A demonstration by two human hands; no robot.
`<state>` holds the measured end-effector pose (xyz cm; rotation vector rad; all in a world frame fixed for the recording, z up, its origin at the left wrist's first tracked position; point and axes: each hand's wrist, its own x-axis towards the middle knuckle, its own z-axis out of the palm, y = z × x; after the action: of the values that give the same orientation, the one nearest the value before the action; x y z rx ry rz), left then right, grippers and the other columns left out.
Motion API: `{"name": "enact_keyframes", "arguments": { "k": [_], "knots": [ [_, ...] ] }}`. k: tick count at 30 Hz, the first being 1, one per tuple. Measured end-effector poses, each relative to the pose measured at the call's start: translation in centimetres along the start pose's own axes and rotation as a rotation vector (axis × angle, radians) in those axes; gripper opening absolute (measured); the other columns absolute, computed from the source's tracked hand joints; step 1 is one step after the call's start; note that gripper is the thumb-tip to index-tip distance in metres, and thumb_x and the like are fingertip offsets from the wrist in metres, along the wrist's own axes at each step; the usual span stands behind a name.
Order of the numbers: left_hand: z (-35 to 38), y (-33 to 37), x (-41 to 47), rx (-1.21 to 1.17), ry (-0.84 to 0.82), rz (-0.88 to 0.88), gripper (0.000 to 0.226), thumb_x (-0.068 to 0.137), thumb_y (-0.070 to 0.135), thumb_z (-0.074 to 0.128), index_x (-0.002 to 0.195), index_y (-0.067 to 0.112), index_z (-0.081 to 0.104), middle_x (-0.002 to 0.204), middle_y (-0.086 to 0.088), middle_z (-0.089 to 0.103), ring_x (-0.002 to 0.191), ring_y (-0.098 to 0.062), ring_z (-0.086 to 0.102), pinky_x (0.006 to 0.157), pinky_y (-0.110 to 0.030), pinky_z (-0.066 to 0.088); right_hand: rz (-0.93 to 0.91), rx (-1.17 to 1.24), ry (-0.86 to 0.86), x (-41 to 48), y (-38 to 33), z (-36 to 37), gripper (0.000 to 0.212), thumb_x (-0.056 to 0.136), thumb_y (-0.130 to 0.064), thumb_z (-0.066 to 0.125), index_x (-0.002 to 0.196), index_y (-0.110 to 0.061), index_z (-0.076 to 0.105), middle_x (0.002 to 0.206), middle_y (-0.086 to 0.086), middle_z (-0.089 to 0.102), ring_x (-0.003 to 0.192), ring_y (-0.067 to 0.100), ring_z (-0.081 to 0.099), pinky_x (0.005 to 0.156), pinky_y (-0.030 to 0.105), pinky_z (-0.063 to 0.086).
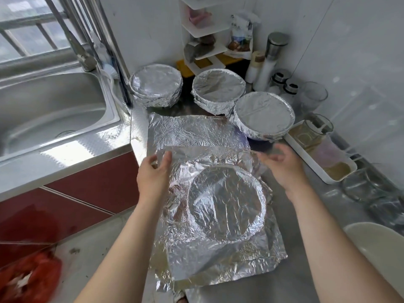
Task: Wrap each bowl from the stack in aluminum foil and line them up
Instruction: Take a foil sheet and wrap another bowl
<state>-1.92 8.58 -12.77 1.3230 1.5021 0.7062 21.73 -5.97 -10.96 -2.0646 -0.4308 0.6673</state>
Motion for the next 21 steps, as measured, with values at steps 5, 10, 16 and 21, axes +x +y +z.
{"name": "enact_keyframes", "arguments": {
  "k": [5,10,16,21],
  "knots": [
    [0.5,-0.4,0.0,-0.145,0.002,-0.072,0.044,0.091,0.042,0.066,0.076,0.001,0.062,0.050,-0.003,0.036,0.036,-0.010,0.028,0.041,-0.017,0.024,0.086,0.251,-0.061,0.4,2.2,0.4,0.016,0.088,-0.011,0.068,0.103,-0.007,0.068,0.075,-0.002,0.065,0.051,-0.006,0.052,0.046,0.009,0.037],
    [0.4,-0.5,0.3,-0.199,-0.024,-0.099,0.042,0.091,0.041,0.065,0.064,0.011,0.054,0.055,-0.003,0.035,0.040,-0.010,0.024,0.040,-0.019,0.020,0.164,0.359,-0.055,0.8,3.0,1.2,0.011,0.091,-0.017,0.066,0.080,-0.016,0.068,0.063,0.000,0.058,0.047,0.007,0.043,0.049,0.021,0.032],
    [0.2,-1.4,1.0,-0.208,-0.026,-0.175,0.041,0.091,0.048,0.063,0.074,0.011,0.056,0.051,0.000,0.024,0.042,-0.013,0.019,0.045,-0.022,0.023,0.159,0.415,0.048,1.2,2.5,2.0,0.024,0.087,-0.020,0.071,0.066,-0.010,0.066,0.062,0.004,0.066,0.050,0.013,0.058,0.055,0.023,0.049],
    [0.5,-2.5,1.6,-0.199,-0.011,-0.186,0.051,0.093,0.046,0.061,0.059,0.019,0.035,0.048,0.001,0.022,0.047,-0.013,0.020,0.052,-0.029,0.016,0.194,0.424,0.083,2.0,2.5,2.3,0.030,0.088,-0.024,0.071,0.063,-0.010,0.064,0.065,0.009,0.061,0.052,0.021,0.053,0.053,0.027,0.046]
  ]
}}
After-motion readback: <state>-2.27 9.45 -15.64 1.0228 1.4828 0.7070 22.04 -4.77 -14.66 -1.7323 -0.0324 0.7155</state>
